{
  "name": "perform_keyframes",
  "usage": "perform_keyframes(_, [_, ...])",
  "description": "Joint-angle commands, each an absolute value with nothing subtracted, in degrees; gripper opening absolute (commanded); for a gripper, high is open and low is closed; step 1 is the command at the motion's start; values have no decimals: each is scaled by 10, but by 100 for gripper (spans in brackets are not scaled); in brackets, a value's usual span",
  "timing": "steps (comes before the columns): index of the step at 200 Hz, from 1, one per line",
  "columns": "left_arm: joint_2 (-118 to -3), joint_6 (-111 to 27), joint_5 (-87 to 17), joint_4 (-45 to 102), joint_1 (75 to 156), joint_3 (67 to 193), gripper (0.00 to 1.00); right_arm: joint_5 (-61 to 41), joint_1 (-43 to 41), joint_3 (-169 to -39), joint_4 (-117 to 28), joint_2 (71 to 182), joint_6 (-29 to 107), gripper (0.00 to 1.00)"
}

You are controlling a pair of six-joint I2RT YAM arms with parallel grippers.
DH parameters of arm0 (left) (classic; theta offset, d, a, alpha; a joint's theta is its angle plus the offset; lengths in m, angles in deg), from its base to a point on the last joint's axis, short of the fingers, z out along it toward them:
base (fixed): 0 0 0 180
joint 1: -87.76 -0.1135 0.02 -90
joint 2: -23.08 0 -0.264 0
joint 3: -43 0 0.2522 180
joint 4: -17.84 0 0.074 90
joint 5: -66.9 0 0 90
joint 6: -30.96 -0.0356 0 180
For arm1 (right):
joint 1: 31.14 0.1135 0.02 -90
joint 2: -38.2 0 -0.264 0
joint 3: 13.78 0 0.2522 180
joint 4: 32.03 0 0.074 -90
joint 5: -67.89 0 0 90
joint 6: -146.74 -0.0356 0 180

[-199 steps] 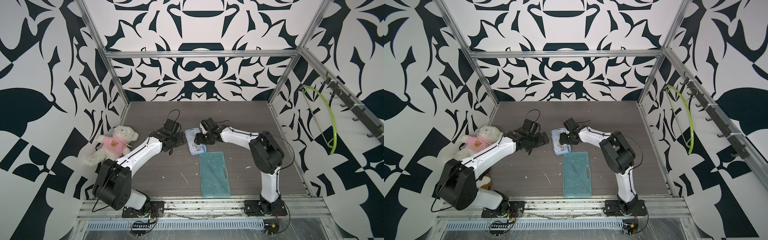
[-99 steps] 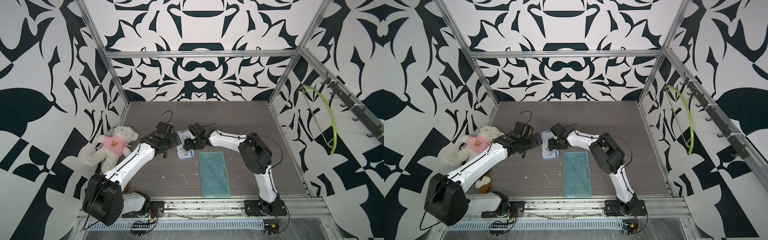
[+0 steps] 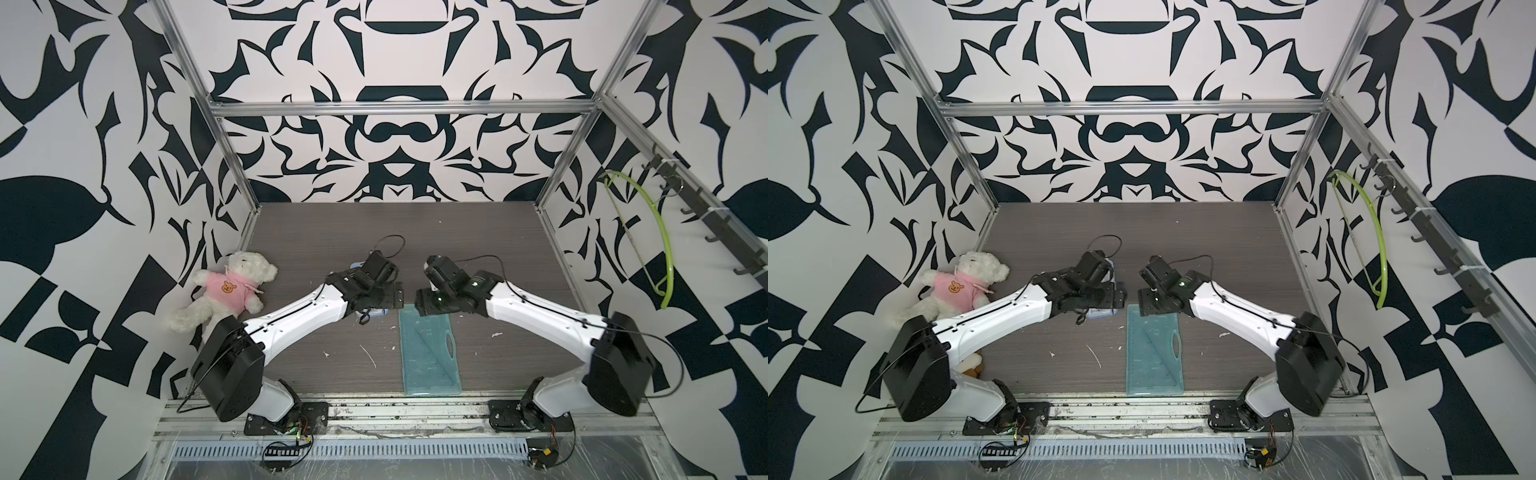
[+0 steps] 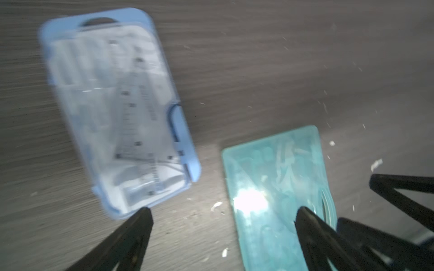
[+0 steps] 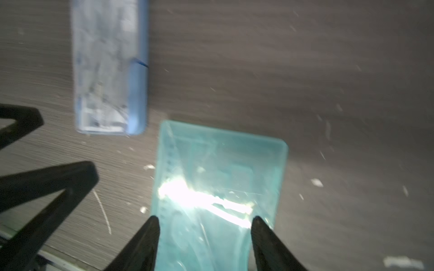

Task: Open the ruler set and take out the ruler
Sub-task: Move the ruler set box to the center of the board, then move the ruler set bag to the center of the board.

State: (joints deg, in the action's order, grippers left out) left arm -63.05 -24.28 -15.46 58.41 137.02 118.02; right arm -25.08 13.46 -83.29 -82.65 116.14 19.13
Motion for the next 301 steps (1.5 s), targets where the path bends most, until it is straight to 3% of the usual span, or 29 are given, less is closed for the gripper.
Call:
perform_keyframes(1, [-647,-288,-184,568,1403,1202,99,-282,133,-778,-908,1108,137,59])
perform_keyframes(39, [-651,-257,-209,541,1418,1180,99,-279,132,-714,-926,1050,95,49])
perform_keyframes(82, [-647,-229,-203,530,1418,1164,99,-273,131,-693,-904,1089,97,37])
perform_keyframes(209, [-637,-234,-163,545,1416,1160,99,-225,101,-703,-802,1211,140,37])
perform_keyframes(239, [-631,-234,-158,551,1412,1158,99,-221,91,-717,-792,1236,147,28])
perform_keyframes(278, [-620,-234,-152,555,1406,1154,99,-214,72,-732,-784,1261,145,5])
perform_keyframes(301, [-613,-236,-147,556,1401,1151,99,-216,48,-735,-785,1260,138,1])
